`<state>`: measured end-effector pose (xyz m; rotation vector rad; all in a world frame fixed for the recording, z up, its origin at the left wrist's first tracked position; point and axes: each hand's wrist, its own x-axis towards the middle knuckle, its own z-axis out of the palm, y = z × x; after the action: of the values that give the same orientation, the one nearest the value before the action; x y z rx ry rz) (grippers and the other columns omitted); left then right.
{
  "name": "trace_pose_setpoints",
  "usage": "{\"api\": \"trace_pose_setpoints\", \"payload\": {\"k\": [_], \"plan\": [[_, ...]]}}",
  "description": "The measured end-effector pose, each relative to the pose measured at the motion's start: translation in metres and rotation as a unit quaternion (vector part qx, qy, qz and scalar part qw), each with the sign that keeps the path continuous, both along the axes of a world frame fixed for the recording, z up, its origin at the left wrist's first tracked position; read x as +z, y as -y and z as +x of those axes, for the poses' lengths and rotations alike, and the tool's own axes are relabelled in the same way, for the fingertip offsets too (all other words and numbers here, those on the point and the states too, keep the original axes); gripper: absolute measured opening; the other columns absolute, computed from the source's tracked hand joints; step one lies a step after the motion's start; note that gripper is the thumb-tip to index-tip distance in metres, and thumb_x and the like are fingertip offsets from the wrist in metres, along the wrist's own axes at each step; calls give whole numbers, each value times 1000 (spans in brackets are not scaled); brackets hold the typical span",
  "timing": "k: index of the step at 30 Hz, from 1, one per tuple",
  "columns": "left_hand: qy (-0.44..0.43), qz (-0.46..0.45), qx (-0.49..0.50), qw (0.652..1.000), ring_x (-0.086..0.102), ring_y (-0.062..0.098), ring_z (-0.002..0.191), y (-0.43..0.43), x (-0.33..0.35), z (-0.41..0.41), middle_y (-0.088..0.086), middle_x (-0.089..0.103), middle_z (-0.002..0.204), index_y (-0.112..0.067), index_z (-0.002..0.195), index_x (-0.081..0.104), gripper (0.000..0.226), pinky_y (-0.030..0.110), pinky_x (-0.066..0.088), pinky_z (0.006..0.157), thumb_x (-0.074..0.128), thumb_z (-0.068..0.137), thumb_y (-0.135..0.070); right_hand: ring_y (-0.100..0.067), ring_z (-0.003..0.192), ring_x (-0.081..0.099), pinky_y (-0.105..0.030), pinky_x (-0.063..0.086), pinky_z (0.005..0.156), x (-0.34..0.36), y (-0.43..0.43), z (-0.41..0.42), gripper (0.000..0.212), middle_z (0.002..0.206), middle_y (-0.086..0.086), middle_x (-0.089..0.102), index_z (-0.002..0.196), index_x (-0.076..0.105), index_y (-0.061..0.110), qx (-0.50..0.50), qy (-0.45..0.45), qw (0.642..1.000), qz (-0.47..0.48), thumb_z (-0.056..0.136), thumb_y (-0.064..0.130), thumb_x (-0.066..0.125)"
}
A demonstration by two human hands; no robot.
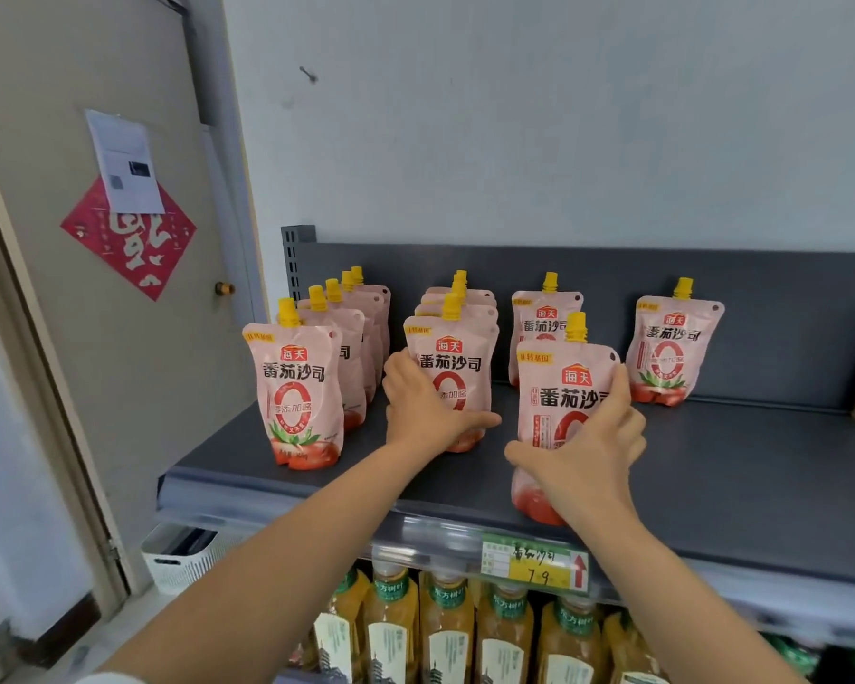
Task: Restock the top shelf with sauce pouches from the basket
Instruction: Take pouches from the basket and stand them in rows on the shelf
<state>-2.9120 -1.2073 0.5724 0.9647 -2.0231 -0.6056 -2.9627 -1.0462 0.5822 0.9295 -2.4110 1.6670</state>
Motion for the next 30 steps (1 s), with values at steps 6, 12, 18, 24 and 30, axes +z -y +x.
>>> {"api": "trace_pose_setpoints", "payload": {"k": [6, 12, 18, 24, 30], "plan": [[21, -12, -64, 998, 15, 26, 136, 0, -2, 26, 8, 15, 145, -8, 145, 7, 129, 39, 24, 111, 89, 52, -43, -30, 130, 16, -53, 26, 108, 0, 14, 13, 130, 145, -11, 14, 149, -8, 24, -46, -2, 999, 7, 58, 22, 85], [-136, -42, -249, 958, 50, 1, 86, -11, -2, 60, -6, 52, 101, -15, 106, 52, 20, 18, 45, 77, 62, 90, -11, -26, 129, 18, -50, 26, 108, -2, 37, 36, 129, 143, -8, 17, 149, -4, 24, -38, -7, 999, -25, 57, 24, 86], [-152, 121, -354, 915, 62, 3, 102, 3, -7, 80, -2, 68, 108, -19, 110, 64, 27, 19, 49, 88, 40, 101, -11, -26, 130, 19, -49, 27, 107, -10, 71, 64, 127, 142, -8, 20, 150, -5, 23, -27, -30, 998, -45, 58, 27, 83], [-160, 93, -354, 917, 66, 15, 88, 18, -10, 91, 6, 70, 98, -16, 110, 64, 23, 34, 54, 78, 44, 100, -21, -27, 132, 22, -49, 25, 107, -18, 93, 76, 124, 145, -7, 22, 149, -8, 26, 4, -55, 995, -83, 63, 29, 81], [-165, 88, -341, 921, 63, 5, 102, 23, -8, 92, -5, 68, 108, -22, 116, 58, 22, 26, 53, 86, 44, 100, -19, -3, 123, 48, -19, 47, 94, -19, 68, 55, 125, 134, 17, 41, 141, -5, 46, 177, 10, 981, -78, 60, 27, 88]]}}
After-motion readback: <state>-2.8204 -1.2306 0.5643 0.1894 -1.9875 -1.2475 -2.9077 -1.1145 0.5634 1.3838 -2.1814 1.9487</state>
